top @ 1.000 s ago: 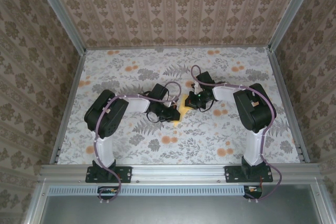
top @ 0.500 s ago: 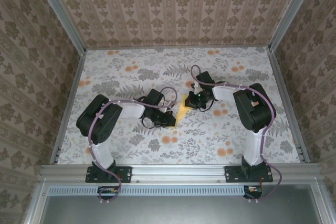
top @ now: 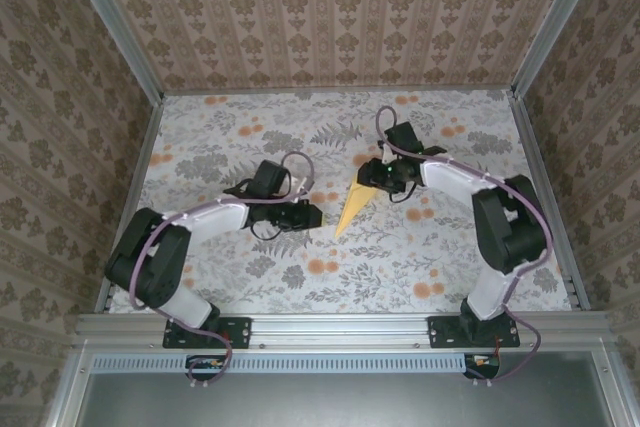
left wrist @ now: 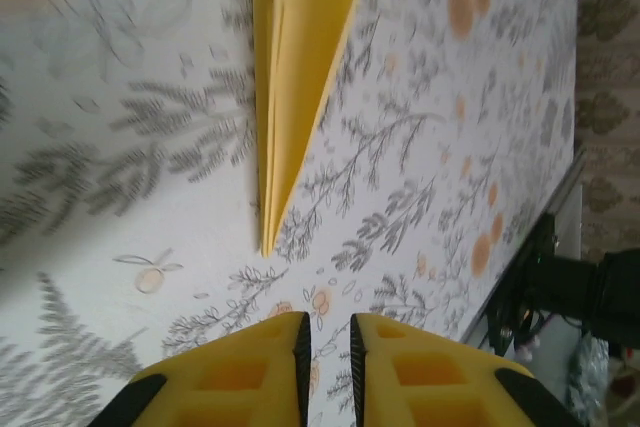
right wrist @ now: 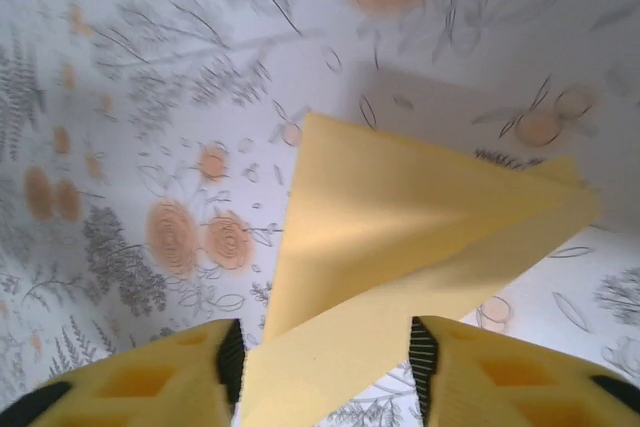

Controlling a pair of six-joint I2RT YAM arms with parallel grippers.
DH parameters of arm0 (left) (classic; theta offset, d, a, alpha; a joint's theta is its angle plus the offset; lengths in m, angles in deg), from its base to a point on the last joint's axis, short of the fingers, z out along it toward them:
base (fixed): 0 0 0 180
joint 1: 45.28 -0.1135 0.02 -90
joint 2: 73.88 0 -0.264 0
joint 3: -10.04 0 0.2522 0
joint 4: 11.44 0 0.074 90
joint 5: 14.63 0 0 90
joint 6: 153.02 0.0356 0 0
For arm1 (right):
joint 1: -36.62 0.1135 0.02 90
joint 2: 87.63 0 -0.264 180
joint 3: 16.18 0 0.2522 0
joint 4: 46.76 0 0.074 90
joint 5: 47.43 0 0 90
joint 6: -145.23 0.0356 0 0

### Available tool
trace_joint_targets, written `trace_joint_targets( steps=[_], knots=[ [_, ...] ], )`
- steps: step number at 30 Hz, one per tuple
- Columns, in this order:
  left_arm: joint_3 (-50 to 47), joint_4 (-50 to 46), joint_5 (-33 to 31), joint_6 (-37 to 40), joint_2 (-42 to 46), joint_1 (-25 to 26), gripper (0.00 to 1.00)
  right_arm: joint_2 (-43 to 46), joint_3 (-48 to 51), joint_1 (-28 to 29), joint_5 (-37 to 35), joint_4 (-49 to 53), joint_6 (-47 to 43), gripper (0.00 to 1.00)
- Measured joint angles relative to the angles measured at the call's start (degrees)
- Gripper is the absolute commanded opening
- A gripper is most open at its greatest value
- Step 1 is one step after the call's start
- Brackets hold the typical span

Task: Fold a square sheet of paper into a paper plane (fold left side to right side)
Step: Fold the wing for the fifth time at the center of the table, then pick up the paper plane at the center of the table.

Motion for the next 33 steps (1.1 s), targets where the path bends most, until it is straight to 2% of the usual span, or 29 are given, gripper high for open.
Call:
trace_joint_targets(
  steps=[5,10,15,19,21,33],
  knots=[
    [-0.8,1.3,-7.1,-0.7,4.9,-3.1,0.38,7.6,1.5,2.8,-8.0,2.8,2.9,0.81],
    [-2.8,2.2,-15.6,-1.8,9.5,-4.7,0.48,6.7,1.7,10.5,-14.9,5.9,8.3,0.93],
    [-5.6,2.9,-20.5,-2.6,13.4,-6.1,0.53,-0.8,-3.6,16.7,-21.6,10.4,11.7,0.93],
    [-8.1,3.0,-22.0,-2.9,16.4,-8.7,0.54,-6.5,-8.3,18.8,-25.9,13.1,13.6,0.83],
    [-9.1,2.9,-22.5,-2.9,17.8,-9.7,0.55,-8.1,-9.4,19.0,-27.2,14.1,14.2,0.75],
    [-10.3,2.1,-22.8,-2.9,21.3,-11.9,0.55,-9.3,-9.8,19.0,-31.2,18.5,15.4,0.09]
  ],
)
